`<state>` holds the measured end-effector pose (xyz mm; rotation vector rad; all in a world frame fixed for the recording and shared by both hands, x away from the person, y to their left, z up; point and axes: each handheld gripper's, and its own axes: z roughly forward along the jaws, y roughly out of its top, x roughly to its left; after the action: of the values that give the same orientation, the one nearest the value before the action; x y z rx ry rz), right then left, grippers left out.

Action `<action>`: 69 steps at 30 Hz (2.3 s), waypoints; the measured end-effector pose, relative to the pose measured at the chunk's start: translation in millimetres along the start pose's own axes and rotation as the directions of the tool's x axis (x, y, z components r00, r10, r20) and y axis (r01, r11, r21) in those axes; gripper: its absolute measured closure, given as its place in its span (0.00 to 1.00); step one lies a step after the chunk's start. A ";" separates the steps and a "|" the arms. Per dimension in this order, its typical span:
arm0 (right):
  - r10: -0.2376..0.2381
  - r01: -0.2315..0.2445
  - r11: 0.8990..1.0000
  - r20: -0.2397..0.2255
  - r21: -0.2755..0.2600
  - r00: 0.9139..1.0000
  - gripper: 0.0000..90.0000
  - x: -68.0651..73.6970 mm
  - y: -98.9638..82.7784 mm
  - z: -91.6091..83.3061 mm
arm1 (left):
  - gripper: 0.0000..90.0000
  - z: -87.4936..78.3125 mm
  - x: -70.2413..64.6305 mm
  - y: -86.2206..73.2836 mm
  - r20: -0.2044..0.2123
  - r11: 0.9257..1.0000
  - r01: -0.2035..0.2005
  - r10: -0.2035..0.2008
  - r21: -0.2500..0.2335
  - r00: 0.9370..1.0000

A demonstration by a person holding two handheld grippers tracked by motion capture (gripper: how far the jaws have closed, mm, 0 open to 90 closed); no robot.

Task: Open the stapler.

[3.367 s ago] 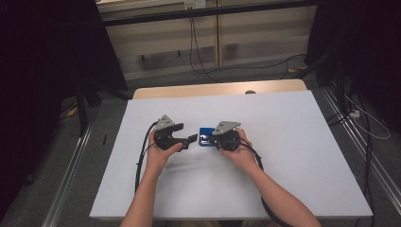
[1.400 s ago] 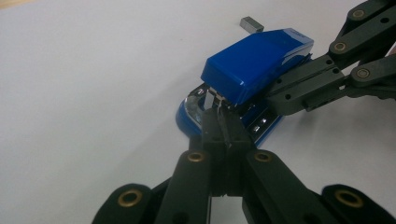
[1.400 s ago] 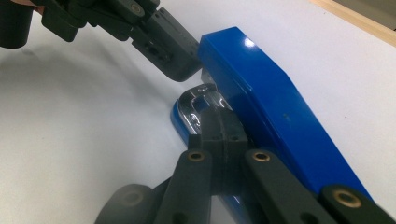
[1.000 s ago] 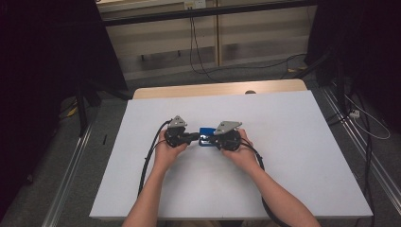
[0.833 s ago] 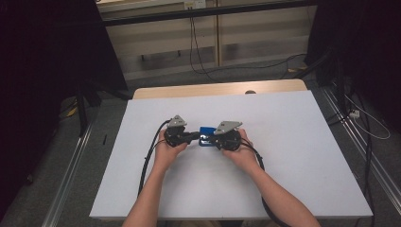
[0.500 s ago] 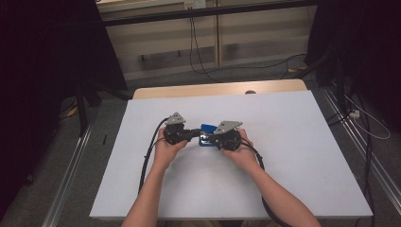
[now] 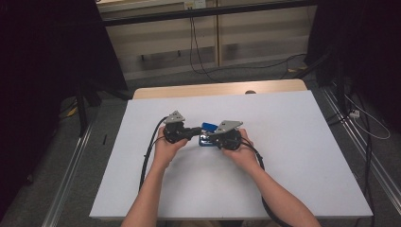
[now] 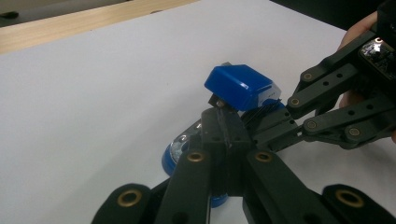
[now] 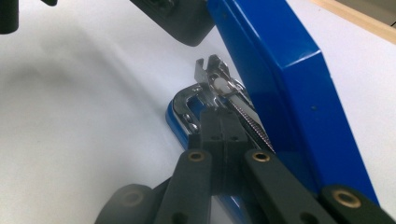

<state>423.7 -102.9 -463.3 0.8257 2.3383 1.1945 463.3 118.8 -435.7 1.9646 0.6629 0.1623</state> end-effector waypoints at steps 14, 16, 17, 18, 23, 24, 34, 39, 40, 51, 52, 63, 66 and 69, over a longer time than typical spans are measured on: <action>0.039 -0.039 0.999 0.015 -0.029 0.999 1.00 7.0 0.3 4.4 | 1.00 -0.5 -1.3 2.5 0.003 1.000 -0.007 0.007 -0.010 1.000; 0.037 -0.037 0.999 0.021 -0.028 0.999 1.00 7.8 1.5 5.6 | 1.00 -0.4 -1.5 2.5 0.002 1.000 -0.007 0.007 -0.010 1.000; 0.037 -0.037 0.999 0.021 -0.028 0.999 1.00 7.8 1.5 5.6 | 1.00 -0.5 -1.3 2.6 0.000 1.000 -0.011 0.011 -0.008 1.000; 0.037 -0.036 0.999 0.024 -0.031 0.999 1.00 7.8 2.0 6.0 | 1.00 -0.5 -1.4 2.6 -0.001 1.000 -0.011 0.011 -0.008 1.000; 0.070 -0.068 0.995 0.028 -0.067 0.997 1.00 8.8 3.3 7.6 | 1.00 -0.3 -1.3 2.5 -0.001 1.000 -0.010 0.010 -0.011 1.000; 0.075 -0.073 0.995 0.030 -0.074 0.997 1.00 9.0 3.7 7.7 | 1.00 -0.3 -1.3 2.5 -0.001 1.000 -0.010 0.010 -0.011 1.000; 0.104 -0.097 0.989 0.062 -0.108 0.993 1.00 8.7 5.6 5.6 | 1.00 -0.4 -1.7 2.9 -0.002 1.000 -0.012 0.012 -0.013 1.000; 0.106 -0.093 0.986 0.089 -0.138 0.990 1.00 12.9 7.6 6.7 | 1.00 -0.1 -1.5 2.8 -0.004 1.000 -0.011 0.011 -0.016 1.000; 0.107 -0.094 0.986 0.089 -0.137 0.990 1.00 12.9 8.5 7.2 | 1.00 -0.1 -1.5 2.8 -0.004 1.000 -0.011 0.011 -0.016 1.000; 0.104 -0.089 0.987 0.109 -0.134 0.989 1.00 13.0 9.9 10.1 | 1.00 -0.2 -1.6 3.4 0.001 0.999 -0.007 0.007 -0.033 1.000; 0.103 -0.087 0.987 0.111 -0.134 0.988 1.00 13.2 10.0 10.2 | 1.00 -0.2 -1.9 3.6 0.001 0.999 -0.008 0.008 -0.034 1.000; 0.101 -0.080 0.985 0.139 -0.151 0.985 1.00 14.8 8.7 9.9 | 1.00 -0.7 -3.2 3.5 0.005 0.999 -0.013 0.013 -0.036 1.000; 0.090 -0.068 0.986 0.147 -0.150 0.985 1.00 15.4 8.3 10.1 | 1.00 -3.2 -3.1 3.4 -0.005 1.000 -0.008 0.008 -0.023 1.000; 0.091 -0.069 0.986 0.144 -0.149 0.985 1.00 15.1 7.9 10.5 | 1.00 -3.3 -1.5 1.7 -0.022 1.000 -0.010 0.010 -0.021 1.000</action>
<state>420.9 -83.1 -463.8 0.9331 2.0897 1.2700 461.4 120.1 -432.4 1.9489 0.6632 0.1961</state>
